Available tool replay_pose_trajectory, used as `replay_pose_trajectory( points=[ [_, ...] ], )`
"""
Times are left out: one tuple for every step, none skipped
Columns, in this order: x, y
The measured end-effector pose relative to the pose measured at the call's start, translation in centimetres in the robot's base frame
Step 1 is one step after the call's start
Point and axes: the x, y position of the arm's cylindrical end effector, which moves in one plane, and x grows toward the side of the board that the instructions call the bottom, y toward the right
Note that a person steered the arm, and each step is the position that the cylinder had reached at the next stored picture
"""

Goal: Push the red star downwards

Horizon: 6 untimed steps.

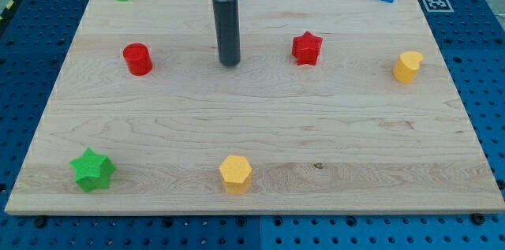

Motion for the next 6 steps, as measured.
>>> replay_pose_trajectory(
  points=[
    [-5.8, 2.0],
    [-6.2, 7.7],
    [-4.1, 13.2],
    [-1.9, 14.8],
    [-1.7, 14.8],
    [-1.8, 14.3]
  ],
)
